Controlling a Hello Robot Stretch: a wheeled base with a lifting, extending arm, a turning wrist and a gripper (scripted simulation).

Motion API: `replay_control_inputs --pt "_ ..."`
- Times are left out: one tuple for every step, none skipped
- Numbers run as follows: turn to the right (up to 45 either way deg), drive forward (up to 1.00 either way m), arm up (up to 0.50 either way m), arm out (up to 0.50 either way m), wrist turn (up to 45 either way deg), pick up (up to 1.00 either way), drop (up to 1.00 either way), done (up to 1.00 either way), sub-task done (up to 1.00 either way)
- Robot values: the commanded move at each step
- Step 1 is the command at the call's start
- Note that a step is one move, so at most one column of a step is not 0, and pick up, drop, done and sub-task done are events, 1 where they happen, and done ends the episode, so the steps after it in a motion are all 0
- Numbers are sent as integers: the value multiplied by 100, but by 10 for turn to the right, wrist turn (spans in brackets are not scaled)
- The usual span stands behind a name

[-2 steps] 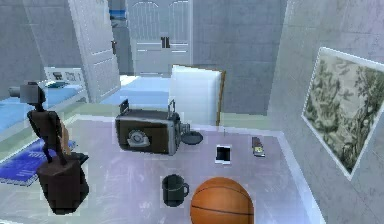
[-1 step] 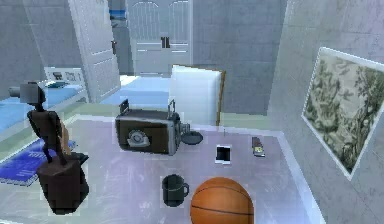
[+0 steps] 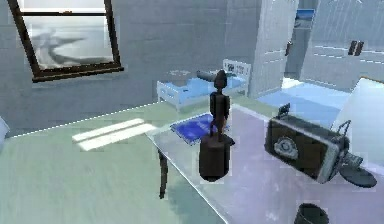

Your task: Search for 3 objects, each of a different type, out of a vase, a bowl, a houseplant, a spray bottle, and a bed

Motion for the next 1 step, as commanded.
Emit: replay_control_inputs --pt "-390 0 0 0 0 0 0 0 0"
